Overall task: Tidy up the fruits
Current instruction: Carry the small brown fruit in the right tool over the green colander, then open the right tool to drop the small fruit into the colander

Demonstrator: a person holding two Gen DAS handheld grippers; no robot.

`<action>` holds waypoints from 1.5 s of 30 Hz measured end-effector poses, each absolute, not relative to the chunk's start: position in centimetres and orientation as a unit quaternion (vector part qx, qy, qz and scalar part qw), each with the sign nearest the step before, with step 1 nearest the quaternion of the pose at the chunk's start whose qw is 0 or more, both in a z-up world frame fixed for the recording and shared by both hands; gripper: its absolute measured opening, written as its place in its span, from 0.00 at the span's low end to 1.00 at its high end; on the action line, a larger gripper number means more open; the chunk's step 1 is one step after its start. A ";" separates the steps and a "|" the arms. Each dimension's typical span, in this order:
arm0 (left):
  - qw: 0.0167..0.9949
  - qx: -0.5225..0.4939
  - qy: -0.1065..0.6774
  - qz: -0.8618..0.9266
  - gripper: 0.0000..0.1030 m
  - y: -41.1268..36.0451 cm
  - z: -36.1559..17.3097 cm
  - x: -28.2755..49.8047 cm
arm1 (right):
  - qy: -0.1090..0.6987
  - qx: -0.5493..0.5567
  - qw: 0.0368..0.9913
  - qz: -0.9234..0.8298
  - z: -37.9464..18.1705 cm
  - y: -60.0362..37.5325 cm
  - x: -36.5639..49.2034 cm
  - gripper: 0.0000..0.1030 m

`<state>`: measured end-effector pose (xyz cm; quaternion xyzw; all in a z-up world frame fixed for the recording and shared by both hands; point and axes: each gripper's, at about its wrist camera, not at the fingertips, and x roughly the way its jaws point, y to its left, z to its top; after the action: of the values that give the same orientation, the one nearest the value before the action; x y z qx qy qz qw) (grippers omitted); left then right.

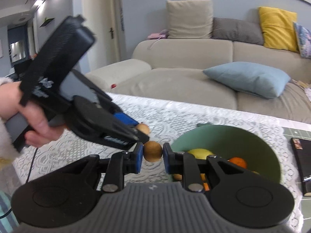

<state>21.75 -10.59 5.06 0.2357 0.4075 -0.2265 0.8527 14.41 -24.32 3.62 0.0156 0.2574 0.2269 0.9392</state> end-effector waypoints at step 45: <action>0.814 0.269 0.423 -0.294 0.29 -17.6 1.3 22.2 | 0.354 -0.013 0.929 0.109 0.2 -28.4 17.0 0.18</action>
<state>22.17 -17.63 1.26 0.2686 0.4227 -0.2942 0.8140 16.99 -28.44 0.23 -0.0133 0.3544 0.1094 0.9286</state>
